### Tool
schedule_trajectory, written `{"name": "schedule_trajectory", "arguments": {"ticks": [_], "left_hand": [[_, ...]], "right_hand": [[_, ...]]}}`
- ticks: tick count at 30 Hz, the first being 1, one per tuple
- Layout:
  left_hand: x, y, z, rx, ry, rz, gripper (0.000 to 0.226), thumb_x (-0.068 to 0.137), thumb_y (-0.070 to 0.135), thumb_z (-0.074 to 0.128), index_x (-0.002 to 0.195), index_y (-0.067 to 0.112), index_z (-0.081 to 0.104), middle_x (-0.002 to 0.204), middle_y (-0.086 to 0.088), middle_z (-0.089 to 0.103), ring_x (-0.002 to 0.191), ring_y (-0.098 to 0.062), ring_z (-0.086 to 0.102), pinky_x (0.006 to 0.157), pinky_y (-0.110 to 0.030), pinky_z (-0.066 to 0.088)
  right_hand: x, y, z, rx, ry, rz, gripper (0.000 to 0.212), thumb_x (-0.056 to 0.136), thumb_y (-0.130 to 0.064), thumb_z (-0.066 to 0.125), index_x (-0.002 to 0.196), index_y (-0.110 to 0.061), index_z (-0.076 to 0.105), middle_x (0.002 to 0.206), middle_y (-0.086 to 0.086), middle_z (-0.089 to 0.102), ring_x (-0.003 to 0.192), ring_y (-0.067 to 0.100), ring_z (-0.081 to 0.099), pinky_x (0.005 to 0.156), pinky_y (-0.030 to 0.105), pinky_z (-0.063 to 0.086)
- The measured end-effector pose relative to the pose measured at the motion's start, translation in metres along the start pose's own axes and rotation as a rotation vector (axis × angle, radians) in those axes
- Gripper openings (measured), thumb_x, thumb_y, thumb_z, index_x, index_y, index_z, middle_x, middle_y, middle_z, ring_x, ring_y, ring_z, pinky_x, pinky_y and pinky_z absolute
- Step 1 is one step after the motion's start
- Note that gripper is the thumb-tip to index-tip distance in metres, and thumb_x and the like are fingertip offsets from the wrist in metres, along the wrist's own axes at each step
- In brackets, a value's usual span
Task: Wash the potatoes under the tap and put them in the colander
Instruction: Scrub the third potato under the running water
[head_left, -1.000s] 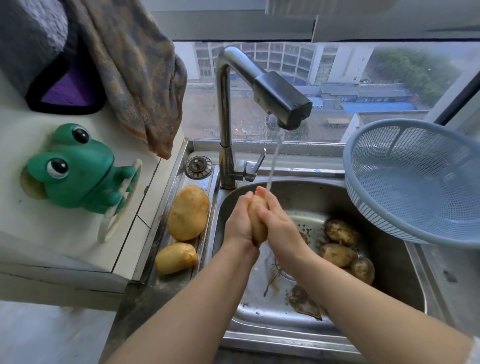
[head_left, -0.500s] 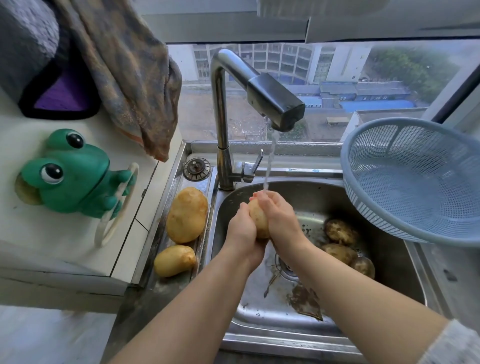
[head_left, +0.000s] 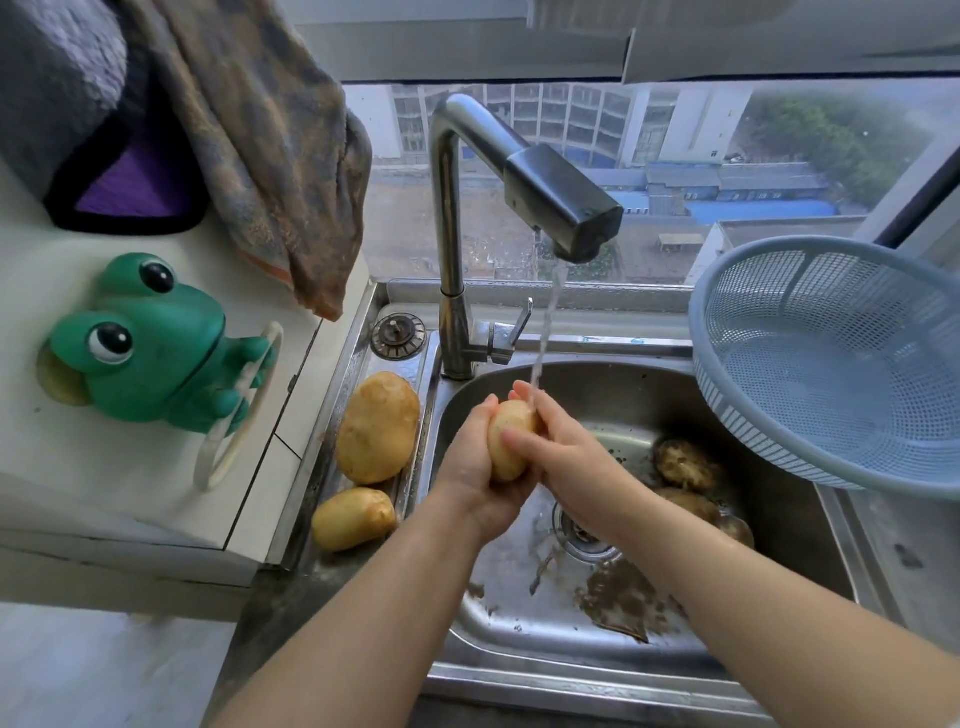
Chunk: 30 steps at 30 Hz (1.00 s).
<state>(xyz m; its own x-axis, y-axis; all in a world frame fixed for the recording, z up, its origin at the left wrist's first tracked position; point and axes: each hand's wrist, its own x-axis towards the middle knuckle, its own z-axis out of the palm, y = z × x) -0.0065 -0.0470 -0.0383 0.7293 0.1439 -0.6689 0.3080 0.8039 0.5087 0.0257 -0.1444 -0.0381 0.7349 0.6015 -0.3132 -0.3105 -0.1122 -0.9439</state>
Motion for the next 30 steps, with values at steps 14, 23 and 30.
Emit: {"name": "schedule_trajectory", "arguments": {"ticks": [14,23,30], "left_hand": [[-0.007,0.016,0.004,0.008,-0.033,-0.238,0.043,0.097,0.041,0.048,0.097,0.002,0.064,0.074,-0.013,0.067,0.06,-0.019,0.064,0.046,-0.022,0.054],[-0.005,0.007,0.005,0.366,-0.078,-0.168,0.048,0.099,0.043,0.031,0.079,0.012,0.062,0.058,-0.003,0.05,0.051,-0.012,0.044,0.044,-0.018,0.039],[-0.007,-0.013,0.011,0.624,-0.027,0.13,0.039,0.104,0.044,0.028,0.12,0.019,0.054,0.081,-0.004,0.058,0.063,-0.011,0.053,0.05,-0.022,0.042]], "right_hand": [[0.005,-0.002,-0.022,-0.011,-0.111,-0.026,0.045,0.085,-0.04,0.069,0.128,-0.035,0.057,0.117,0.0,0.065,0.108,0.016,0.065,0.094,0.033,0.053],[0.02,-0.006,-0.004,-0.194,0.157,-0.151,0.014,0.089,-0.038,0.059,0.094,-0.026,0.06,0.084,-0.005,0.06,0.076,0.006,0.058,0.066,0.02,0.049],[0.03,0.008,-0.01,-0.342,0.353,-0.151,0.035,0.102,-0.022,0.041,0.077,-0.017,0.065,0.075,0.0,0.066,0.077,0.014,0.061,0.074,0.033,0.05]]}}
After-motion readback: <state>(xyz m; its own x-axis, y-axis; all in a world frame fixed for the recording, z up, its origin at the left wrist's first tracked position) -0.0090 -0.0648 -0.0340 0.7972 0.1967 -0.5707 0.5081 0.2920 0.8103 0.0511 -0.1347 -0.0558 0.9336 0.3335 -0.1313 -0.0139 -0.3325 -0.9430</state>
